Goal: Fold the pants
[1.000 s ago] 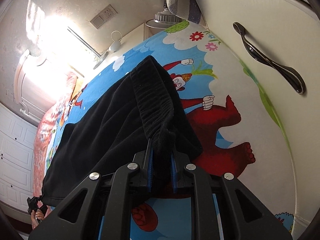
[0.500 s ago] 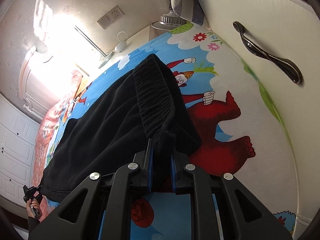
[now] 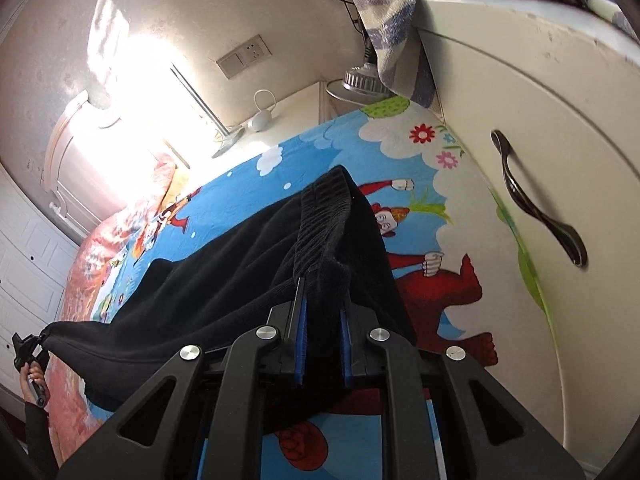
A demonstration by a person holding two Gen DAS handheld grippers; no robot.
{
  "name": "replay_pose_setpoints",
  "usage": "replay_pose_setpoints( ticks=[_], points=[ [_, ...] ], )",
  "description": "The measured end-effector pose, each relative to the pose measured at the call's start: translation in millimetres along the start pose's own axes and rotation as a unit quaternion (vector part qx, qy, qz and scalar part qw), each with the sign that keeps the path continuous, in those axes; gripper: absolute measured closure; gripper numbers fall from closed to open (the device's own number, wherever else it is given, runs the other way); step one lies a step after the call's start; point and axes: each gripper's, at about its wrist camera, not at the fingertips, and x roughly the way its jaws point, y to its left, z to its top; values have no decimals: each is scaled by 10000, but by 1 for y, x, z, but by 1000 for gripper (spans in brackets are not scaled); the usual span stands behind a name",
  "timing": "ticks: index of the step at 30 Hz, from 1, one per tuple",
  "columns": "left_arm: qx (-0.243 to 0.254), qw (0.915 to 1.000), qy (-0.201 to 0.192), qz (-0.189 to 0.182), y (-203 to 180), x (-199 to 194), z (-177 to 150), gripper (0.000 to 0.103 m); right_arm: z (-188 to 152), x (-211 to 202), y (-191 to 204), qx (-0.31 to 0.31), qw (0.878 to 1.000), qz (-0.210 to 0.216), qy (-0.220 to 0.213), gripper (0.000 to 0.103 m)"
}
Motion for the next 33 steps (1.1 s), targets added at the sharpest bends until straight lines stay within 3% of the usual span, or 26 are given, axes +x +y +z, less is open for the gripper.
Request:
replay_pose_setpoints(
  ticks=[5, 9, 14, 18, 22, 27, 30, 32, 33],
  points=[
    [-630, 9951, 521, 553, 80, 24, -47, 94, -28, 15, -20, 133, 9994, -31, 333, 89],
    [-1021, 9926, 476, 451, 115, 20, -69, 94, -25, 16, -15, 9, 9992, -121, 372, 89],
    [-930, 9936, 421, 474, 104, 17, -64, 94, -21, 19, -13, -26, 9989, -211, 423, 88],
    [-662, 9974, 123, 239, 79, -6, -58, 94, -20, 8, -12, -4, 9994, -107, 335, 89],
    [-766, 9943, 384, 640, 96, 3, -66, 94, -23, 23, -18, 0, 9988, -195, 458, 88],
    [-737, 9948, 376, 586, 91, 5, -62, 94, -21, 22, -15, -109, 9983, -246, 514, 88],
    [-611, 9971, 83, 457, 75, -18, -67, 94, -22, 22, -13, -132, 9982, -305, 497, 88],
    [-596, 9964, -31, 599, 78, -26, -84, 94, -23, 23, -12, -164, 9982, -352, 449, 88],
    [-714, 9948, 98, 723, 89, -22, -92, 94, -23, 23, -12, -155, 9983, -353, 436, 88]
  ],
)
